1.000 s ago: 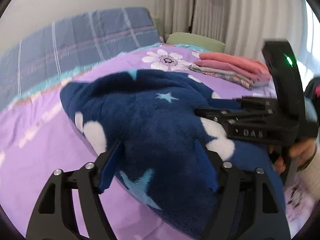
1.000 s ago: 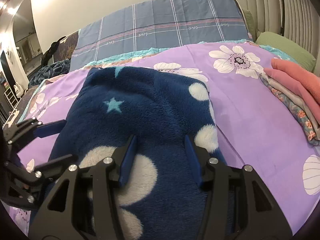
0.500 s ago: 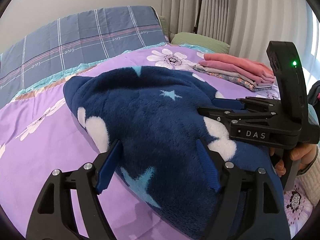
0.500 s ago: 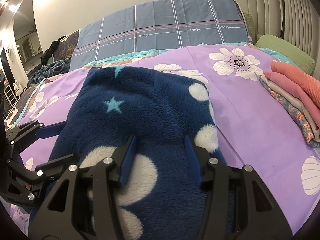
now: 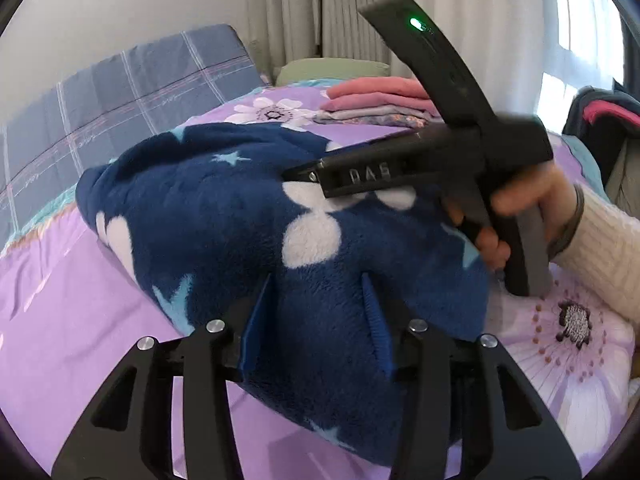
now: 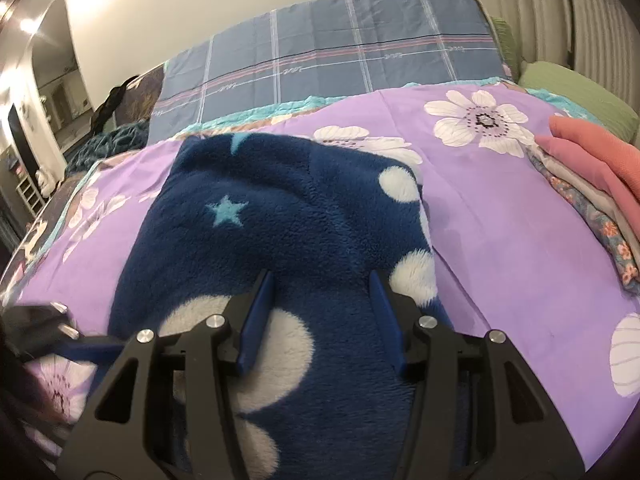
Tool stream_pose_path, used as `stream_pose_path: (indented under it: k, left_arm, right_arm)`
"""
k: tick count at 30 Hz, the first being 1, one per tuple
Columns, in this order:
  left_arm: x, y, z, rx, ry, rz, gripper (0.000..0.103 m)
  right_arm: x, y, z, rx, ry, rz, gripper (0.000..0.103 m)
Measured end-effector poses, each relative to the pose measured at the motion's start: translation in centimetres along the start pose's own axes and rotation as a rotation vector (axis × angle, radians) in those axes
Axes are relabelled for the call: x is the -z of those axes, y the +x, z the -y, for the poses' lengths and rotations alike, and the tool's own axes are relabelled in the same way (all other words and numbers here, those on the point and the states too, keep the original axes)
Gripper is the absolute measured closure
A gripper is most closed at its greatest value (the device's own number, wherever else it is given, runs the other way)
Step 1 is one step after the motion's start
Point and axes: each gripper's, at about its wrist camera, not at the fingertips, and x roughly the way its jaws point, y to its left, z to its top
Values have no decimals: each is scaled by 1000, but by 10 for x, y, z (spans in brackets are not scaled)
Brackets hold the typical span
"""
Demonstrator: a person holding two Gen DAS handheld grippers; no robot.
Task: Fold small clothes
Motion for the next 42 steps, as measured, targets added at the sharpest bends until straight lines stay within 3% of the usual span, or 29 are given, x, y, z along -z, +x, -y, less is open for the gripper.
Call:
stream_pose_path:
  k: [4, 7, 10, 13, 15, 17, 19, 20, 21, 22, 23, 24, 26, 29, 30, 33, 37, 40, 42]
  left_arm:
    - [-4, -3, 3, -19, 10, -10, 56]
    - [-2, -10, 3, -33, -2, -6, 56]
    - [0, -11, 0, -23, -18, 8, 56]
    - [1, -10, 1, -21, -20, 14, 55]
    - [3, -11, 2, -9, -12, 15, 55]
    - [4, -10, 4, -26, 12, 17, 55]
    - [2, -15, 4, -38, 5, 14, 54]
    - [0, -20, 2, -35, -6, 18, 54]
    - [-3, -27, 0, -27, -15, 27, 54]
    - [-8, -32, -3, -19, -22, 40, 54]
    - [-12, -37, -6, -20, -31, 60, 52]
    - [-18, -44, -9, -40, -49, 95, 46]
    - [-27, -46, -18, -50, -94, 130, 45]
    - [-34, -26, -27, -45, -135, 87, 45]
    - [-32, -12, -25, -55, -120, 50, 43]
    - [-26, -1, -11, -108, -50, 60, 42]
    - [-27, -4, -13, -110, -59, 47, 42]
    - [-29, -2, -19, -90, -84, 39, 42]
    - [-28, -1, -19, -90, -86, 40, 42]
  right_arm:
    - [-4, -3, 3, -10, 15, -15, 52]
    - [-5, -40, 9, -17, 96, 12, 55]
    - [8, -90, 11, -142, 91, 40, 102]
    - [34, -108, 7, -71, 38, 16, 102]
    - [60, -75, 17, 0, 74, -152, 103]
    - [73, -60, 31, -55, 142, -163, 103]
    - [63, -72, 43, -105, 242, -160, 103]
    - [59, -81, 49, -137, 300, -144, 101]
    - [58, -89, 52, -152, 328, -133, 91]
    - [57, -97, 55, -167, 354, -121, 74]
    - [59, -107, 59, -191, 384, -107, 64]
    - [62, -114, 62, -203, 408, -100, 48]
    - [74, -121, 70, -232, 494, -118, 32]
    - [102, -113, 78, -314, 659, -213, 30]
    - [110, -109, 79, -344, 706, -240, 30]
    - [124, -95, 83, -428, 830, -279, 24]
    - [114, -77, 86, -411, 922, -224, 13]
    - [100, -54, 79, -404, 935, -231, 8]
    - [90, -44, 67, -348, 929, -230, 4]
